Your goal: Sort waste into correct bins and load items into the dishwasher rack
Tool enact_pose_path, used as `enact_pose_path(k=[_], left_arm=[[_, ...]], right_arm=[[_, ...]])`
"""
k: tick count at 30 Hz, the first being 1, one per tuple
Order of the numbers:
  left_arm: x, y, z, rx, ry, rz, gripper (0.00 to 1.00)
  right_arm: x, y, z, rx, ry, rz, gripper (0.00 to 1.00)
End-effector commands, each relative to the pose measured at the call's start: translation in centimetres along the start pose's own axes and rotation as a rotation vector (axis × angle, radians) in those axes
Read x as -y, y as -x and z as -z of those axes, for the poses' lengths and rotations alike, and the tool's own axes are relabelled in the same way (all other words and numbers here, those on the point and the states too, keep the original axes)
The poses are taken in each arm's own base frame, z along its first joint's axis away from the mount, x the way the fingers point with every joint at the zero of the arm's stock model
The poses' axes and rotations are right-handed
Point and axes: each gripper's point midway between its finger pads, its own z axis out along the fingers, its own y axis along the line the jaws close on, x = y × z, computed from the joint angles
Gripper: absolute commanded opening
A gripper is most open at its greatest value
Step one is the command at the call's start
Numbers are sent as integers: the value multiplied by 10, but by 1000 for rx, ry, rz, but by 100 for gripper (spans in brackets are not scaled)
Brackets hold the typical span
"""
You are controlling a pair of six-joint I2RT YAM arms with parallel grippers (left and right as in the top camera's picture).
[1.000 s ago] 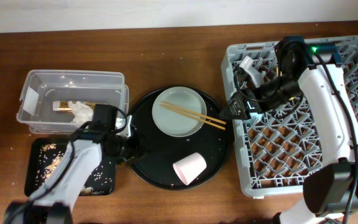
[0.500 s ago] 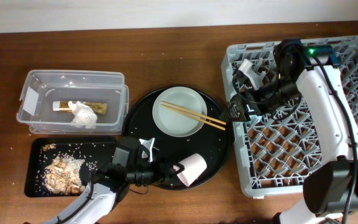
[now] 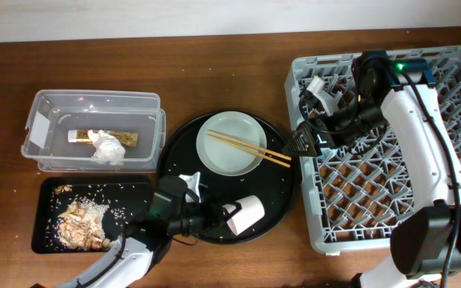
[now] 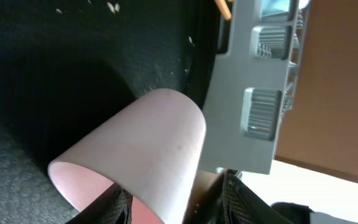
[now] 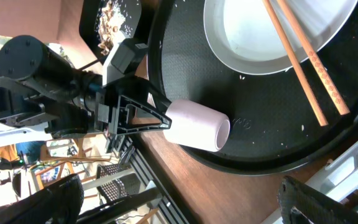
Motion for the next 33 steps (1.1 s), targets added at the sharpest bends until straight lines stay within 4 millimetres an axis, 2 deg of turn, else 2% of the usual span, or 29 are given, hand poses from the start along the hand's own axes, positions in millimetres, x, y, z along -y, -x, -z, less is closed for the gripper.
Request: enact_pose_path(k=[1,3,4,7,9,12,13,14,15,16,17,18,20,22,23,25,28,30,31,33], left_arm=[[3,-3,-4,14,9,5,45],[15,7,-4,58,-33,-25,44],[18,9,-4,65,-43,-33,24],[15,8,-4,64,-34,-28,19],[5,8,-4,73,13,-4,17],[3,9,-4,78,20,-1,1],[8,11,-4,83,-1,-14,1],[27,11,-3,73,-78,-57,1],[59,14,3,67,-217,-144,1],[76,17,10,70,-292,-194,1],[89,22,26,48,-377,-172,1],[95,25,37,27,-424,-158,0],[118,33,74,-8,-566,-196,0],[134,59,123,89,-656,-240,1],[137,64,132,120,-672,-241,1],[140,64,134,132,-682,-260,0],[143,61,133,120,-688,-269,1],[157,51,140,118,-732,-331,0],[168,46,151,134,-771,-390,0],[172,45,154,139,-782,-403,0]], right_arm=[[-3,-1,1,9,11,11,98],[-3,-1,1,9,11,11,98],[-3,-1,1,9,11,11,98],[-3,-1,1,9,11,11,98],[-3,-1,1,9,11,11,98],[-3,-1,1,9,12,10,98],[-4,-1,1,9,12,10,99],[-5,0,1,11,19,8,98],[-5,-1,1,9,20,-1,98],[-5,-1,1,9,20,-24,99],[-7,-1,2,11,30,-27,98],[-11,1,3,21,49,-26,98],[-24,8,6,57,110,-23,98],[-48,17,10,115,246,-36,98],[-57,19,11,129,286,-19,98],[-70,17,1,98,310,22,98],[-101,16,-21,50,371,105,98],[-111,15,-25,39,399,116,98],[-114,14,-27,31,405,123,98],[-119,12,-31,17,412,133,98]])
